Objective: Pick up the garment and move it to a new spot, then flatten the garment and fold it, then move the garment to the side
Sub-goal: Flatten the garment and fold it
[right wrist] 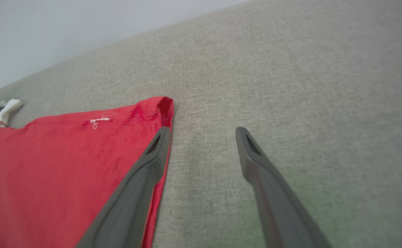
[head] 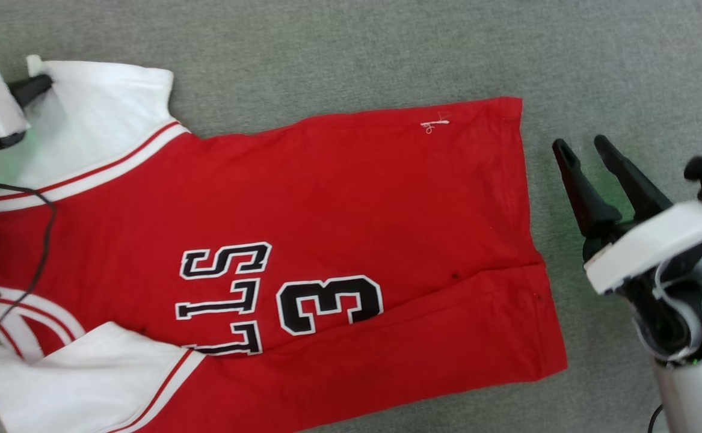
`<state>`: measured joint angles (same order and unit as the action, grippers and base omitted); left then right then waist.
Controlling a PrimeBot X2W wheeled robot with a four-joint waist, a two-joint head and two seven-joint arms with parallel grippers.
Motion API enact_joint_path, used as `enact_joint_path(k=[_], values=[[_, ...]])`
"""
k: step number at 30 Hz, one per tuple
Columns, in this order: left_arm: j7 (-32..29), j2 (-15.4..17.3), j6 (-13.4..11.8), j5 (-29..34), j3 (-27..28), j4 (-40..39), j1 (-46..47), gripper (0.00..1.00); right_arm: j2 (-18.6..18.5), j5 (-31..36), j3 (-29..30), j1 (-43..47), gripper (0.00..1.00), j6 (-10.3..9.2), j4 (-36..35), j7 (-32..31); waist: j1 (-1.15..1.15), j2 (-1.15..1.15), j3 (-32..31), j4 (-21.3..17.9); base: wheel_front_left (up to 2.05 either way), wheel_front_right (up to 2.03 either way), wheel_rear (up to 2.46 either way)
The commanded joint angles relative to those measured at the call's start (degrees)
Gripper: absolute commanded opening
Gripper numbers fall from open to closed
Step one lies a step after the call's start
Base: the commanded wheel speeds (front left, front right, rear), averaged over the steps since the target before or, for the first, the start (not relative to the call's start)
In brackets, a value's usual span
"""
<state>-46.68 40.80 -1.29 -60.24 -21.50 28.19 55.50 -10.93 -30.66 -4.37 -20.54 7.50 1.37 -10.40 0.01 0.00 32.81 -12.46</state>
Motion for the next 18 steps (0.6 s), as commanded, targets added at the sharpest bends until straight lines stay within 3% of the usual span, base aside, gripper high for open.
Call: enact_joint_path(k=[1,10,18], values=[[-0.3,-2.5,0.6,0.3,-2.1,1.4,-3.2,0.0,-1.4,-2.1,-0.8,-2.6,1.0,-0.02,1.7,-3.3,-0.01,0.0,-1.3,1.3,0.0,0.0,0.0],[4.7,-6.0,3.6,2.5,-3.2,-0.3,2.8,0.0,-7.1,-7.5,-4.1,-13.1,1.0,-0.02,10.2,-24.0,-0.01,0.0,-2.8,7.6,0.0,0.0,0.0],[8.0,-8.2,5.0,3.5,-4.0,-1.7,4.4,0.0,-5.6,-6.9,-4.0,-18.8,1.0,-0.02,18.6,-38.4,-0.01,0.0,-2.1,10.5,0.0,0.0,0.0]])
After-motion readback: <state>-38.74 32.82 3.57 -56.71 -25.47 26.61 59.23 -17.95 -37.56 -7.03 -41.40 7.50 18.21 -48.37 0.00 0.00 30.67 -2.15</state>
